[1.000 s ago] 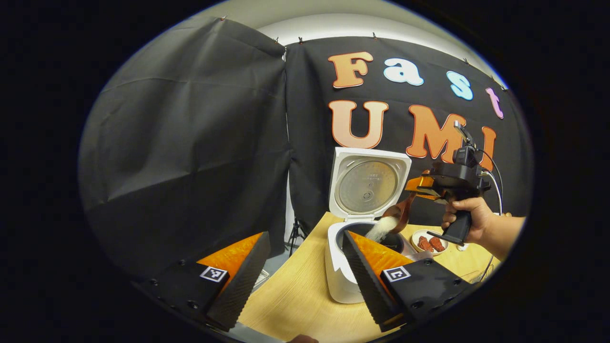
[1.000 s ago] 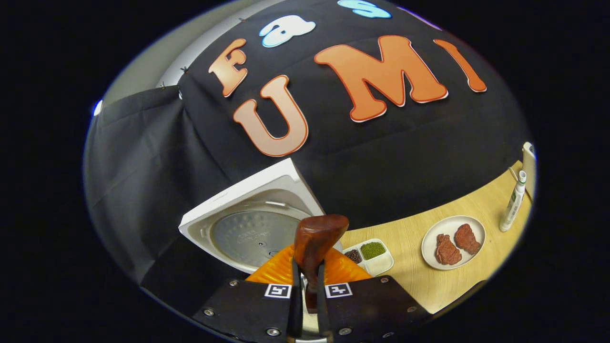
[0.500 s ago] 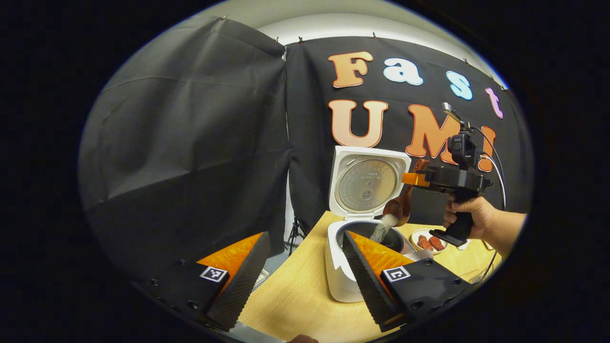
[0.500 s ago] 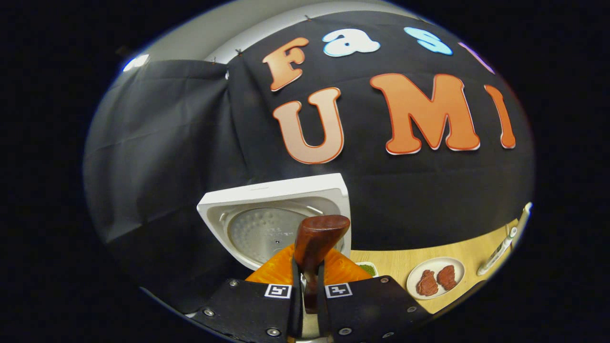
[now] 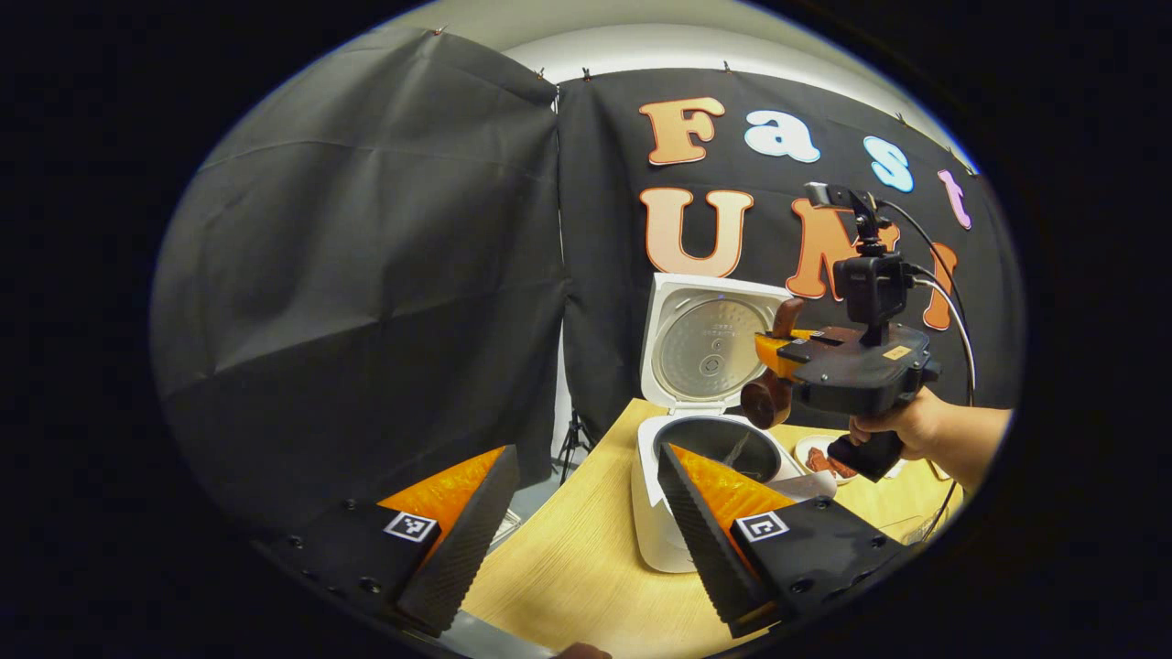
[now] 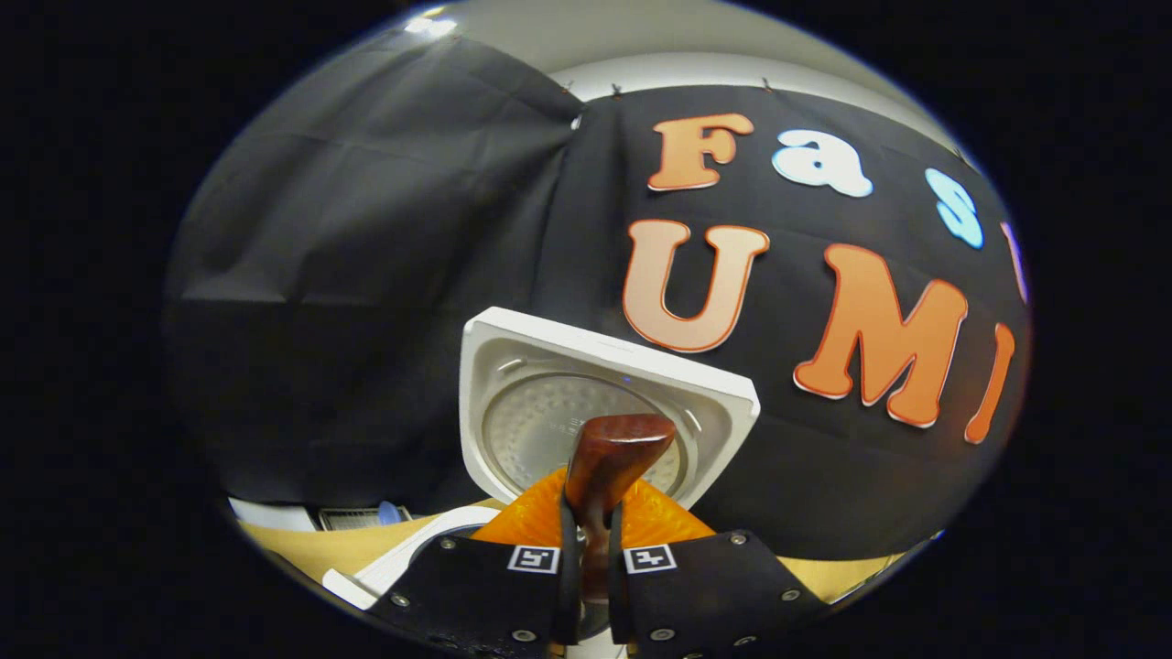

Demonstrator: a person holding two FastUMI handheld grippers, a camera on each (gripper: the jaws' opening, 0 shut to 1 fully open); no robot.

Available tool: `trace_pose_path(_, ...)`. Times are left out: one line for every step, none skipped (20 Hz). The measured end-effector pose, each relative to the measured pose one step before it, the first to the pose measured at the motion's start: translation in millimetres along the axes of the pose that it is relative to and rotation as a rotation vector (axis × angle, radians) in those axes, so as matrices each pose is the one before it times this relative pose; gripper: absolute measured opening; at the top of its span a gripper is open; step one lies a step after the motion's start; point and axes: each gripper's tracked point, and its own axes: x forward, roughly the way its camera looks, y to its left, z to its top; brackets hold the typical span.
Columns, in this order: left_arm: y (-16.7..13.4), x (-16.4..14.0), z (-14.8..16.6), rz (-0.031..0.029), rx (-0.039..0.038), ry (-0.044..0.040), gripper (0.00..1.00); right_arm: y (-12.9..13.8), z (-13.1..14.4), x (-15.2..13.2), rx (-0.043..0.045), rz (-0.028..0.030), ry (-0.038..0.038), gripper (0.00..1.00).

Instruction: Close the left gripper, press the button to open the rice cooker; take a wooden spoon from the chopstick holder with the right hand, scoop a spoonful of rice and pour it into the rice cooker, then put the wooden spoon back into the chopstick holder.

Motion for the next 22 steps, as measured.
trace_pose_path(0.21, -0.94, -0.35, 0.00135, -0.00022, 0.00074, 1.0, 4.01, 1.25, -2.23, -0.02368, 0.01473, -0.00857, 0.12)
trace_pose_path(0.05, -1.29, -0.53, 0.00128, -0.00049, 0.00042, 1.0, 2.09, 1.05, -2.02, -0.01227, 0.01159, -0.00299, 0.12)
trace_pose_path(-0.48, -0.98, 1.1, -0.00025, -0.00007, -0.00239, 1.0, 0.39, -0.29, -1.97, 0.00368, 0.00894, 0.00328, 0.12)
trace_pose_path(-1.21, -0.91, 0.4, 0.00153, 0.00095, -0.00184, 1.0, -3.08, 0.83, -1.85, 0.02219, 0.00602, 0.00509, 0.12)
trace_pose_path(-0.11, -1.79, 0.41, 0.00045, 0.00112, -0.00235, 1.0, -5.8, 1.23, 0.9, 0.02997, 0.00237, 0.0018, 0.12)
trace_pose_path(-1.31, -1.29, 0.85, 0.00264, 0.00151, -0.00265, 1.0, -7.62, 0.43, -0.87, 0.03021, -0.00292, 0.0025, 0.12)
trace_pose_path(-1.52, -0.26, -0.12, 0.0017, 0.00358, -0.00284, 1.0, -4.1, 2.42, -3.23, 0.02822, -0.00565, 0.00199, 0.12)
trace_pose_path(-1.99, -1.79, -0.73, 0.00532, 0.00815, 0.00052, 1.0, -6.16, 4.52, -7.06, 0.03064, -0.00661, 0.00158, 0.12)
trace_pose_path(-3.32, -1.77, 0.61, 0.0023, 0.00874, -0.00034, 1.0, -6.86, 3.67, -7.78, 0.03238, -0.00318, 0.00048, 0.12)
trace_pose_path(-6.92, -2.37, 3.35, -0.00207, 0.0064, -0.00168, 1.0, -9.38, 3.69, -9.06, 0.03616, -0.00253, -0.00198, 0.12)
trace_pose_path(-6.81, -2.56, 3.56, -0.00289, 0.00419, -0.00746, 1.0, -9.22, 2.0, -11.8, 0.03473, 0.00072, -0.00025, 0.11)
trace_pose_path(-7.19, -5.74, 2.14, 0.0003, 0.00312, -0.01094, 1.0, -10.06, 2.37, -11.94, 0.03124, -0.00035, -0.00311, 0.12)
trace_pose_path(-8.45, -2.1, 1.85, 0.00357, 0.00037, -0.00932, 1.0, -10.14, 3.38, -13.05, 0.02575, -0.00256, -0.00383, 0.12)
trace_pose_path(-10.74, -2.47, 0.94, -0.00382, -0.00883, -0.00137, 1.0, -10.4, 1.63, -11.72, 0.01668, -0.00313, -0.00174, 0.11)
trace_pose_path(-14.46, -2.92, -1.36, -0.01495, -0.028, 0.00893, 1.0, -13.0, 0.96, -12.38, 0.01424, -0.00828, -0.0005, 0.12)
trace_pose_path(-17.71, -3.24, -2.2, -0.02707, -0.03736, 0.00972, 1.0, -13.49, -1.43, -11.61, 0.00913, -0.00937, 0.00175, 0.12)
trace_pose_path(-15.6, -1.68, -1.32, -0.01766, -0.0181, 0.00893, 1.0, -14.08, -3.02, -11.57, 0.00943, -0.0164, 0.00387, 0.12)
trace_pose_path(-12.32, 0.01, -3.81, -0.00878, -0.00119, 0.00634, 1.0, -15.15, -3.94, -11.85, 0.00863, -0.01987, 0.00834, 0.12)
trace_pose_path(-13.09, -0.79, -0.19, -0.01235, 0.01103, 0.00119, 1.0, -15.6, -3.67, -12.84, 0.01375, -0.02016, 0.00683, 0.12)
trace_pose_path(-10.86, -2.0, 0.93, -0.01115, 0.01742, -0.00308, 1.0, -15.72, -1.44, -10.86, 0.01428, -0.01774, 0.00306, 0.12)
trace_pose_path(-10.12, -1.33, 1.07, -0.01231, 0.02033, -0.00343, 1.0, -15.54, -2.91, -11.16, 0.01671, -0.02016, 0.001, 0.12)
trace_pose_path(-8.22, 1.99, 2.11, -0.00831, 0.01829, -0.00304, 1.0, -16.43, -3.28, -9.56, 0.01294, -0.02175, 0.0047, 0.12)
